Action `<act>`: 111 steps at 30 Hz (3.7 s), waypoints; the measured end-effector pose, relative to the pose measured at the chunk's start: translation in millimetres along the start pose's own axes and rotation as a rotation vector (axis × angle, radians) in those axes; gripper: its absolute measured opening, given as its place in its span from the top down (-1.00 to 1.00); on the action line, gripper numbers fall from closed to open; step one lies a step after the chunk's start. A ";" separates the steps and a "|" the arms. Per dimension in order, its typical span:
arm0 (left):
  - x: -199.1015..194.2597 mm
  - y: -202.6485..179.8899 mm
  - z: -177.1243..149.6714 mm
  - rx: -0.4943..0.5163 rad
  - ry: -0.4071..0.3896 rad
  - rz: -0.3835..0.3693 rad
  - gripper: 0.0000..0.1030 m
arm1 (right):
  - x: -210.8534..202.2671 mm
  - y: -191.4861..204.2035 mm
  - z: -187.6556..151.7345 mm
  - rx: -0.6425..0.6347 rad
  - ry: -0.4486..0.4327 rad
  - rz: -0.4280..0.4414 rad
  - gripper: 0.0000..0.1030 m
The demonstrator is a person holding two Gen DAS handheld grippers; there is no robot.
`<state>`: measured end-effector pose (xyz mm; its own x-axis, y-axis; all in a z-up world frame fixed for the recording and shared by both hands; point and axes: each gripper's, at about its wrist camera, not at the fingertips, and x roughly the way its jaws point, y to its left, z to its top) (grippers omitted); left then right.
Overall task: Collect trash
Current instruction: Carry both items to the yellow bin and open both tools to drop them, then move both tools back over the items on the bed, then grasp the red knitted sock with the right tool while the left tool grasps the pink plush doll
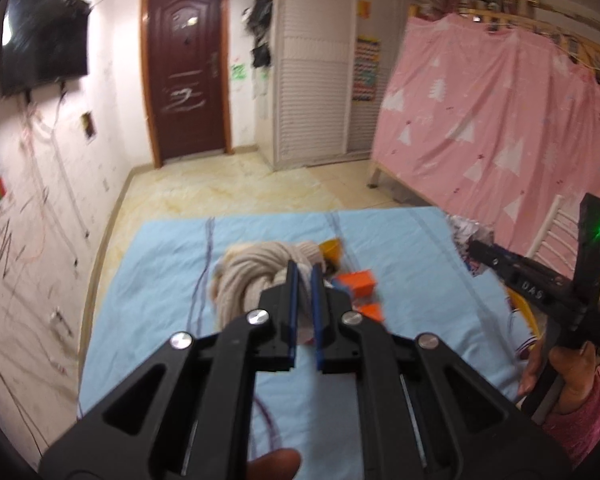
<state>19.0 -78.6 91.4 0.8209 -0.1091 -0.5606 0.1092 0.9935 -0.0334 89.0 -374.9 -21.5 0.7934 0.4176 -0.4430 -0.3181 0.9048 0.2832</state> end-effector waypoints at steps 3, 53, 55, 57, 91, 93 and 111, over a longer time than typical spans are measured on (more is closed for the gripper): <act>0.4 -21.3 11.9 0.041 -0.018 -0.031 0.90 | -15.7 -15.5 5.9 0.022 -0.035 -0.020 0.73; 97.5 -212.0 38.1 0.088 0.241 -0.410 -0.44 | -85.1 -185.8 -1.5 0.250 -0.066 -0.343 -0.36; 91.0 -199.7 39.2 0.068 0.225 -0.393 -0.44 | -84.4 -181.1 -1.1 0.244 -0.075 -0.330 -0.38; 87.9 -188.7 41.1 0.054 0.213 -0.367 -0.45 | -81.6 -174.5 -0.6 0.232 -0.077 -0.318 -0.42; 88.7 81.7 5.9 -0.260 0.226 0.123 -0.70 | 39.4 84.7 -10.7 -0.208 0.150 0.275 -0.53; 93.0 83.4 4.9 -0.260 0.238 0.127 -0.70 | 43.6 93.6 -18.0 -0.228 0.170 0.284 -0.53; 144.4 106.6 -16.9 -0.264 0.362 0.094 -0.26 | 81.2 133.6 -59.4 -0.388 0.307 0.179 -0.16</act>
<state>139.7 12.0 -7.1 0.5668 -0.0462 -0.8225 -0.1412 0.9782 -0.1523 80.2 -215.1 -70.1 0.5390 0.5211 -0.6617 -0.6499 0.7571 0.0668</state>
